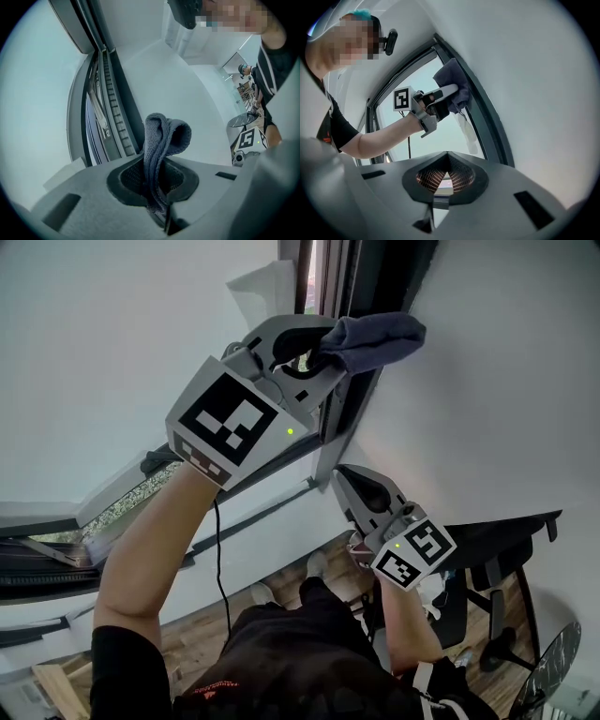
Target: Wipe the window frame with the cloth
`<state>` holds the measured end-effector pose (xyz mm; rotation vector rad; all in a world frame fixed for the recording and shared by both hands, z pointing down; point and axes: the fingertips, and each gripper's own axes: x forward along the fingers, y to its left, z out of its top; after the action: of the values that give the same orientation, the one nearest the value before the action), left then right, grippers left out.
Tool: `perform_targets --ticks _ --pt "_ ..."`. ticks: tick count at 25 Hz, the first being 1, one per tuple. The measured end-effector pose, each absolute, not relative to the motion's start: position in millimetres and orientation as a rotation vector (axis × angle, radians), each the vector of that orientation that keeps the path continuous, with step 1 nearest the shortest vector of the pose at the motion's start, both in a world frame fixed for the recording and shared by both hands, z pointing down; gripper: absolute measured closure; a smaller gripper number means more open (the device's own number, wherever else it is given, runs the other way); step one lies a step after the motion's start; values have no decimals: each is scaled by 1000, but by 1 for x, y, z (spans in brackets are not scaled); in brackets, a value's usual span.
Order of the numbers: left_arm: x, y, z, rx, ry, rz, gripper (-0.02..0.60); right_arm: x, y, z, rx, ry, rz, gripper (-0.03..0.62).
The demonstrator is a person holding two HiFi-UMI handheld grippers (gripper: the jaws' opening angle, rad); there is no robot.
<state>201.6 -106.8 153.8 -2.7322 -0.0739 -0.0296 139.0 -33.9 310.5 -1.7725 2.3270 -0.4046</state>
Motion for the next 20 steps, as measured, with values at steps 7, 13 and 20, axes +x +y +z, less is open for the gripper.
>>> perform_targets --ticks 7,13,20 --pt "202 -110 199 -2802 -93 -105 523 134 -33 328 -1772 2324 -454 594" --pt "203 -112 242 -2840 -102 -189 523 132 -28 344 -1776 2312 -505 594" --pt "204 -115 287 -2885 -105 -251 523 135 -25 367 -1791 2307 -568 594"
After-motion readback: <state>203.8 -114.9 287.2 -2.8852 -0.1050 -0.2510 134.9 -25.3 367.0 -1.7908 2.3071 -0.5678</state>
